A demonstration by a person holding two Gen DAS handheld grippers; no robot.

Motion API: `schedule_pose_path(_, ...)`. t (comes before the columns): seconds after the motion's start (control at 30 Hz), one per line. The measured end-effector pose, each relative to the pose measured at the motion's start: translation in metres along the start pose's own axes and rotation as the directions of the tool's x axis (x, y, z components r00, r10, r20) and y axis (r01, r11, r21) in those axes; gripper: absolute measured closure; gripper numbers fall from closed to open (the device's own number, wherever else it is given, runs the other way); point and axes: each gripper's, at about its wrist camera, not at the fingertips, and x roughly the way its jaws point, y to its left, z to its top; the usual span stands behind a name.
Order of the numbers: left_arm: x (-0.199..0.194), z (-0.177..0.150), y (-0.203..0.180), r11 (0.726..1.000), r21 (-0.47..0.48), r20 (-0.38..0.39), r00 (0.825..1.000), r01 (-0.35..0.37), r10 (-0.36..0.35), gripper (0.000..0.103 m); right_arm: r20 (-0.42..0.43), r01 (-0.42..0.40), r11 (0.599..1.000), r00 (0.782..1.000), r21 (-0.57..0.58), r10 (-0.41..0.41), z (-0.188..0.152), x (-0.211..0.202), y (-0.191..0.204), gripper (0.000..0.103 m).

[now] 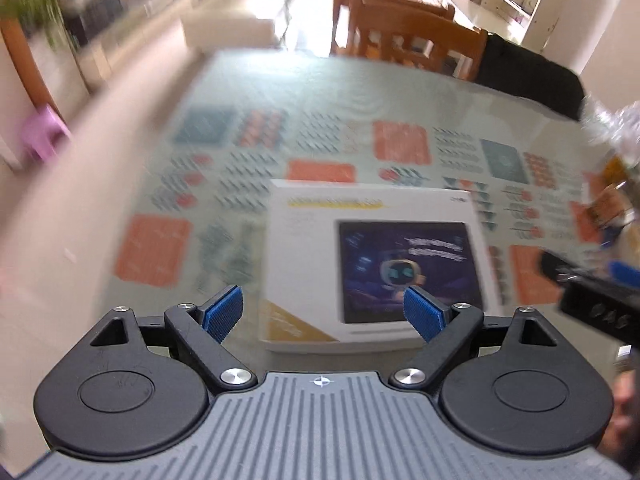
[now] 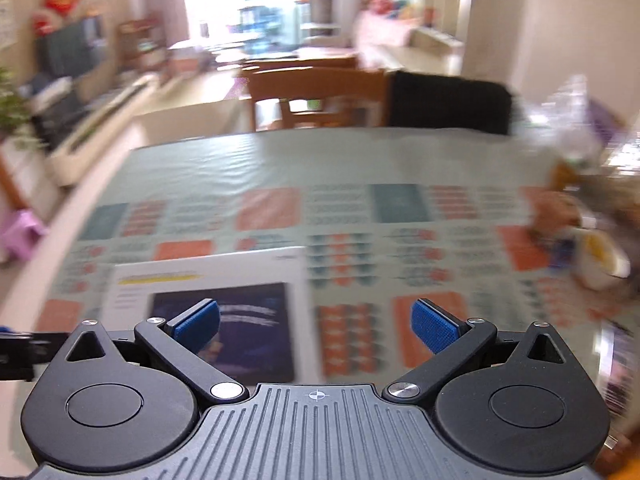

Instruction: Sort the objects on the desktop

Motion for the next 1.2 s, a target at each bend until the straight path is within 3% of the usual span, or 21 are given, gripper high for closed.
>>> schedule_pose_path(0.07,-0.019,-0.007,-0.010,0.994,0.044,0.083,0.992,-0.099,0.096,0.000,-0.012,-0.018,1.000,1.000,0.024,0.018,-0.004,-0.006,-0.005,0.000)
schedule_pose_path(0.17,-0.043,-0.018,-0.022,0.973,0.046,0.183,0.959,-0.227,0.216,0.000,-0.044,-0.034,0.998,0.998,0.058,0.036,-0.009,-0.013,-0.009,0.000)
schedule_pose_path(0.23,-0.046,-0.019,-0.024,0.981,0.073,0.149,0.975,-0.178,0.166,0.000,-0.070,-0.021,0.998,0.997,0.057,0.025,-0.012,-0.020,-0.007,0.000)
schedule_pose_path(0.33,-0.041,-0.021,-0.024,0.991,0.100,0.010,0.996,-0.084,0.083,0.000,-0.085,-0.030,0.999,0.996,0.044,0.034,-0.015,-0.031,-0.002,0.000)
schedule_pose_path(0.5,-0.032,-0.032,-0.035,0.977,0.188,-0.135,0.983,-0.099,0.126,0.000,-0.130,-0.061,0.993,0.989,0.097,0.074,-0.018,-0.052,-0.004,0.000)
schedule_pose_path(0.57,-0.032,-0.035,-0.035,0.978,0.189,-0.166,0.979,-0.084,0.116,0.000,-0.120,-0.120,0.984,0.984,0.131,0.136,-0.019,-0.059,-0.010,0.000)
schedule_pose_path(0.63,-0.036,-0.036,-0.035,0.982,0.177,-0.181,0.978,-0.067,0.099,0.000,-0.117,-0.149,0.978,0.979,0.147,0.167,-0.021,-0.066,-0.013,0.000)
schedule_pose_path(1.2,-0.038,-0.034,-0.032,0.994,0.107,-0.234,0.971,-0.027,0.051,0.000,-0.190,-0.101,0.992,0.975,0.079,0.114,-0.022,-0.064,-0.001,0.000)
